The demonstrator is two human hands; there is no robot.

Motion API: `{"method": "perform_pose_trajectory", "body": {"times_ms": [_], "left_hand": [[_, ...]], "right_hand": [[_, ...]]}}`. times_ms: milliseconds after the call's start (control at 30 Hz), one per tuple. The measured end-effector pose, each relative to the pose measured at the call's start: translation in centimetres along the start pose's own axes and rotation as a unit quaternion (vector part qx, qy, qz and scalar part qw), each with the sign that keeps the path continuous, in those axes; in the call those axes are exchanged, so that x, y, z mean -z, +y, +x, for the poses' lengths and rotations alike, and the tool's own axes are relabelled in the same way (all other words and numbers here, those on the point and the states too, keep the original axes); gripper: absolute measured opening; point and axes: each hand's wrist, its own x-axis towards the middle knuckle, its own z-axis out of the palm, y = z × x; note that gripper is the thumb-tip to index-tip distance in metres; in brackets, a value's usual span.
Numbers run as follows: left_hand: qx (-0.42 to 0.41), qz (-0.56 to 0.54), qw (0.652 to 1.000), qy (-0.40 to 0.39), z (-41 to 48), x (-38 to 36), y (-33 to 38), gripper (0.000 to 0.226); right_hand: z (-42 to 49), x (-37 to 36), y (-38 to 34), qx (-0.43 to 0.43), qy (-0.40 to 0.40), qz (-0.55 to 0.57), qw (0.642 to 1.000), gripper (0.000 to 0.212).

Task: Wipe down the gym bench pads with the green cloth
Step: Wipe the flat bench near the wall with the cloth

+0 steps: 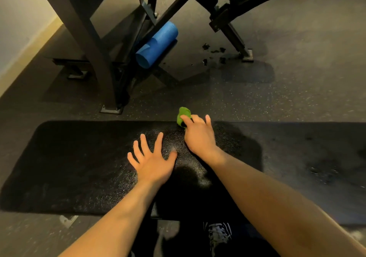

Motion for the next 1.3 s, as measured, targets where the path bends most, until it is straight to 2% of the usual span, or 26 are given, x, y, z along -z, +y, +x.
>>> {"method": "perform_pose_trajectory", "body": {"times_ms": [167, 300, 367, 433, 533, 633, 767, 867, 933, 1067, 1167, 1233, 1300], "left_hand": [[-0.082, 0.058, 0.992, 0.077, -2.1, -0.7, 3.4, 0.06], [-0.156, 0.062, 0.986, -0.014, -3.4, -1.9, 6.3, 0.065], [-0.125, 0.042, 0.991, -0.034, -4.2, -3.0, 7.8, 0.066], [-0.089, 0.024, 0.995, -0.029, -4.5, -4.0, 8.8, 0.066], [-0.096, 0.003, 0.995, -0.011, -4.9, -4.8, 8.7, 0.066], [-0.111, 0.001, 0.994, -0.006, -4.9, -4.9, 8.3, 0.065], [-0.109, 0.031, 0.993, -0.024, -4.8, -5.0, 8.6, 0.063], [-0.106, 0.053, 0.993, -0.024, -4.8, -5.1, 8.6, 0.063], [-0.113, 0.064, 0.991, -0.02, -4.9, -5.2, 8.7, 0.063], [-0.118, 0.081, 0.99, -0.018, -4.9, -5.4, 8.6, 0.061], [-0.146, 0.103, 0.983, 0.043, -5.7, -5.7, 9.2, 0.06], [-0.16, 0.092, 0.982, 0.049, -6.3, -6.3, 10.3, 0.06], [-0.147, 0.088, 0.984, 0.04, -6.7, -7.4, 11.0, 0.059]], "right_hand": [[-2.4, 2.2, 6.1, -0.055, 0.022, -0.009, 0.998, 0.051], [-3.8, 2.9, 8.1, -0.105, 0.04, -0.021, 0.993, 0.054], [-4.5, 2.6, 6.5, -0.109, 0.046, 0.022, 0.993, 0.052], [-5.4, 2.0, 5.0, -0.043, 0.022, 0.063, 0.997, 0.052], [-6.1, 2.2, 5.5, 0.028, -0.024, 0.036, 0.999, 0.052], [-6.0, 3.9, 8.1, 0.009, 0.004, 0.014, 1.0, 0.056], [-5.8, 5.0, 12.7, -0.083, 0.019, 0.05, 0.995, 0.066], [-6.4, 5.1, 13.1, -0.115, 0.013, 0.081, 0.99, 0.068], [-7.4, 4.7, 11.9, -0.088, 0.003, 0.08, 0.993, 0.064], [-9.5, 3.6, 10.5, 0.02, -0.042, 0.046, 0.998, 0.051], [-10.1, 4.2, 10.9, 0.073, -0.044, 0.019, 0.996, 0.06], [-9.9, 4.6, 11.6, 0.065, -0.035, 0.001, 0.997, 0.068], [-8.9, 4.9, 12.8, 0.015, -0.019, -0.006, 1.0, 0.067]]}}
